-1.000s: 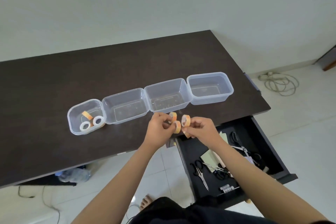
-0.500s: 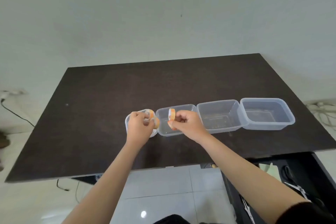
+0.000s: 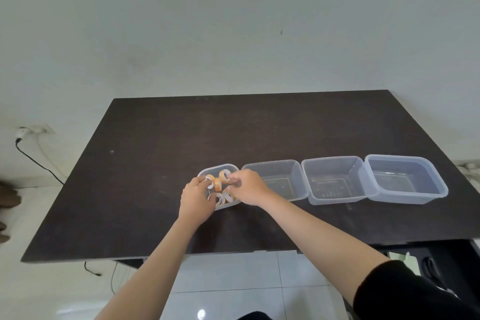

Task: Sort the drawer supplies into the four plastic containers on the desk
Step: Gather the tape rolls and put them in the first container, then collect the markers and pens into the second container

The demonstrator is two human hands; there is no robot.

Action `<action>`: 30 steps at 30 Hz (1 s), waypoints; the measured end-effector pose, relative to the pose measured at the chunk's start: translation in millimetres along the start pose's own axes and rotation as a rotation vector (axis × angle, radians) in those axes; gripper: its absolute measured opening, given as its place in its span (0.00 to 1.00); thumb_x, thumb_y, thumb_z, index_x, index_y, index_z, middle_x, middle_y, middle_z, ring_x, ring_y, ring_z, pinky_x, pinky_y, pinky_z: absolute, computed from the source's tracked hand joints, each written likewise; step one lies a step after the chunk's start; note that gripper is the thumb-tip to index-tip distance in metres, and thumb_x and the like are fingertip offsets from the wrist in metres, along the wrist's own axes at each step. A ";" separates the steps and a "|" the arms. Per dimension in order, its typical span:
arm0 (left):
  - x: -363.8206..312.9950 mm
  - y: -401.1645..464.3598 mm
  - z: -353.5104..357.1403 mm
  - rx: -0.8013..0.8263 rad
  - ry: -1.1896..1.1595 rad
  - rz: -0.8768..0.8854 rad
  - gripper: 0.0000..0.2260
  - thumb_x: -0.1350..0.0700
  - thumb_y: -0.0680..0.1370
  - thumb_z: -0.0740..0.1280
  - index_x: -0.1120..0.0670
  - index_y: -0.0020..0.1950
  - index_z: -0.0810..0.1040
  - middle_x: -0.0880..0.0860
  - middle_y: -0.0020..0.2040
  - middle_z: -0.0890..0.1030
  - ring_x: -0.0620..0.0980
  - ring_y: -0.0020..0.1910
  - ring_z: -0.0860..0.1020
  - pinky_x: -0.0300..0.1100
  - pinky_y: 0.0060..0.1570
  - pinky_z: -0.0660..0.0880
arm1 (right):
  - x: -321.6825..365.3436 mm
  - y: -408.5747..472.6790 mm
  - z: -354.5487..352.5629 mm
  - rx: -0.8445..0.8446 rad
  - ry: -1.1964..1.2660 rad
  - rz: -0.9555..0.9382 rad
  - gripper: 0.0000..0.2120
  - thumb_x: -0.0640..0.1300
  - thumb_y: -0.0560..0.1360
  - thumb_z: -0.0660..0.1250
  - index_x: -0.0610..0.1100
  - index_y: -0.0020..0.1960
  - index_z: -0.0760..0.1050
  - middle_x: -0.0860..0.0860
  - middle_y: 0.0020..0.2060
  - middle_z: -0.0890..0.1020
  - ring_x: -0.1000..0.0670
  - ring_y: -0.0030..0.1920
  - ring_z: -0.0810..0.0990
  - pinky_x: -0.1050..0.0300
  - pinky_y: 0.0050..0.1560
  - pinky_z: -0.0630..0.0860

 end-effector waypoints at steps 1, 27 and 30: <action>0.1 -0.4 2.6 0.020 0.034 0.011 0.18 0.56 0.75 0.67 0.54 0.65 0.75 0.51 0.69 0.71 0.56 0.67 0.68 0.55 0.68 0.62 | 0.1 -0.9 0.4 0.005 -0.016 -0.006 0.16 0.39 0.75 0.64 0.41 0.62 0.78 0.46 0.55 0.82 0.46 0.57 0.79 0.51 0.61 0.75; -142.6 -112.5 85.8 -0.173 -0.306 0.288 0.11 0.67 0.74 0.63 0.57 0.53 0.79 0.50 0.50 0.77 0.47 0.42 0.74 0.36 0.43 0.72 | -137.4 -147.6 -96.6 -0.329 0.130 -0.067 0.08 0.37 0.75 0.68 0.44 0.51 0.82 0.51 0.43 0.84 0.55 0.43 0.81 0.69 0.45 0.77; -180.6 -138.6 132.2 -0.095 -0.298 0.328 0.10 0.66 0.74 0.63 0.57 0.51 0.80 0.48 0.48 0.76 0.44 0.42 0.75 0.34 0.43 0.73 | -185.6 -180.1 -117.2 -0.292 0.092 -0.005 0.06 0.38 0.74 0.68 0.44 0.49 0.82 0.49 0.39 0.84 0.55 0.37 0.80 0.66 0.41 0.77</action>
Point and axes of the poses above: each hand's wrist, its own y-axis towards the middle knuckle, its own z-axis out of the palm, x = y × z, the point moved 9 cm from there along y, towards the middle knuckle
